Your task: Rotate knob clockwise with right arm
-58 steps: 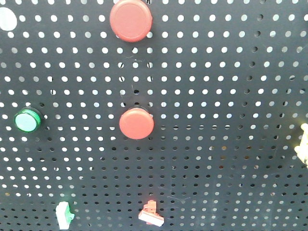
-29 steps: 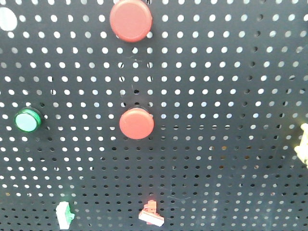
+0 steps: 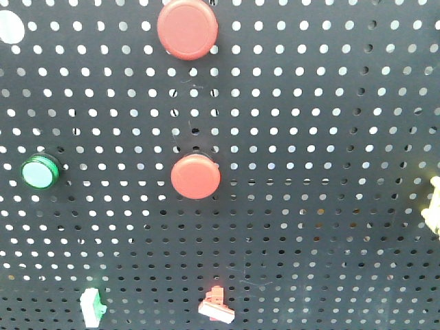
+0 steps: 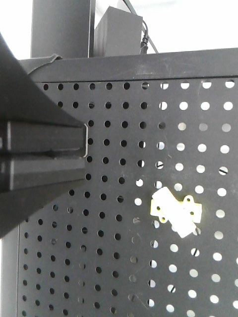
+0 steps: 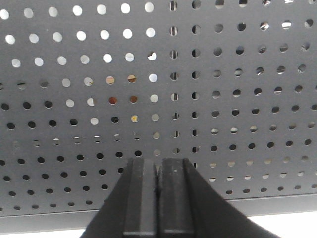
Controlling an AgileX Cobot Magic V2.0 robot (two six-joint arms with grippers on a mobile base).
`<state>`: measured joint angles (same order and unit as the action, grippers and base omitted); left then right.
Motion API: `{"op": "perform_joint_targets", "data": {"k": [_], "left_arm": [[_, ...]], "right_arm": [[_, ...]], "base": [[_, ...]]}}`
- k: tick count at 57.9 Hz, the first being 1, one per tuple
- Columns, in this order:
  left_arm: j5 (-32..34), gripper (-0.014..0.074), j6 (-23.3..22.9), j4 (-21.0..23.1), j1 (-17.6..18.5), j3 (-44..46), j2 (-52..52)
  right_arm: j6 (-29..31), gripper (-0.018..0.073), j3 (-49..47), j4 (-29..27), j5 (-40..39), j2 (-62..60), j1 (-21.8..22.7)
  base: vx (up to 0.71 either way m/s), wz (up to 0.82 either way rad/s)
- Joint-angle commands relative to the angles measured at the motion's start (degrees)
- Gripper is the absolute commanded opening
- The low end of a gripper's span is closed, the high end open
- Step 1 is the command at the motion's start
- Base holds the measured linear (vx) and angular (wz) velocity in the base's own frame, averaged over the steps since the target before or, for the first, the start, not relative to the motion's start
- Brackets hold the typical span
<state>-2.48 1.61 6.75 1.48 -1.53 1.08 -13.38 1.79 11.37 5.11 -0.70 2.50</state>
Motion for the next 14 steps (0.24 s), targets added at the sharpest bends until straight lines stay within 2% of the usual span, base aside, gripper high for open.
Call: {"op": "perform_joint_targets", "data": {"k": [1, 14], "left_arm": [[4.7, -0.0006, -0.3, 0.4, -0.1, -0.7, 0.0], [4.7, -0.0006, -0.3, 0.4, -0.1, -0.7, 0.0]], "right_arm": [[0.4, -0.0009, 0.3, 0.2, -4.5, -0.7, 0.4], [0.4, -0.0009, 0.3, 0.2, -4.5, -0.7, 0.4]], "base": [[0.00, 0.00], [0.00, 0.00]]}}
